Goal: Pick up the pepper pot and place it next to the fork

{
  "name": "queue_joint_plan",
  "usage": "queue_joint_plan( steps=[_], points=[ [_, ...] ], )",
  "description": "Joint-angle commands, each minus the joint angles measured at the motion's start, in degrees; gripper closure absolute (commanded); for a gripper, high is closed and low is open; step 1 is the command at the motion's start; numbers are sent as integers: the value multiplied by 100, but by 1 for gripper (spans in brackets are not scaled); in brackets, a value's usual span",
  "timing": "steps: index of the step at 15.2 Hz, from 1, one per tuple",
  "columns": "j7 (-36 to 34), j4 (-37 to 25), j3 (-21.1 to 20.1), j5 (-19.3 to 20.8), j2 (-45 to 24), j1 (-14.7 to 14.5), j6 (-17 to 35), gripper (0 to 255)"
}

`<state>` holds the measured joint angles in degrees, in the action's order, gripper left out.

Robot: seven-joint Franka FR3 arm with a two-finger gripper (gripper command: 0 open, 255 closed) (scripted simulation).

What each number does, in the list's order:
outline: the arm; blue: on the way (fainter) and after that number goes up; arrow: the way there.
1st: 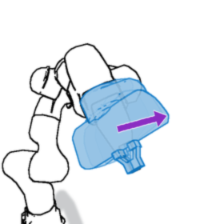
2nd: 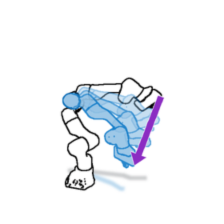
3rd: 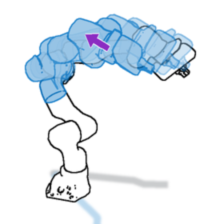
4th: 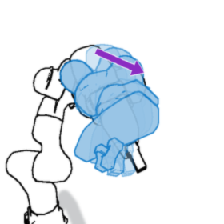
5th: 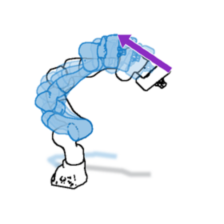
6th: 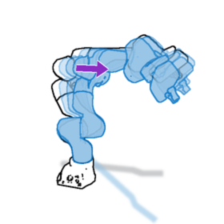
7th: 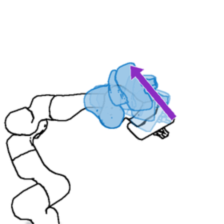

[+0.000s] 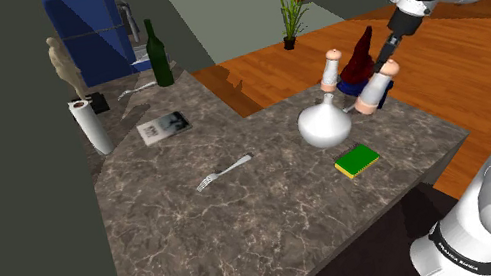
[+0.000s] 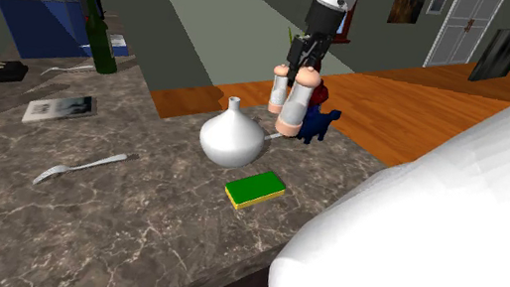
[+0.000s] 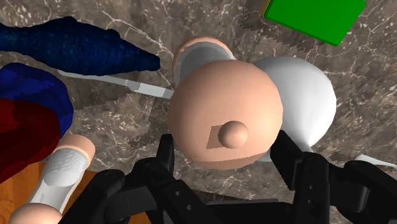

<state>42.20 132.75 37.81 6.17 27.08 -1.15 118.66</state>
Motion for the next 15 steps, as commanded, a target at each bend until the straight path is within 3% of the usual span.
queue_joint_plan(
  steps=[1,15],
  points=[
    [-37,-114,-54,16,64,17,-175,255],
    [-171,-1132,-267,-50,113,-32,-1238,255]
  ],
)
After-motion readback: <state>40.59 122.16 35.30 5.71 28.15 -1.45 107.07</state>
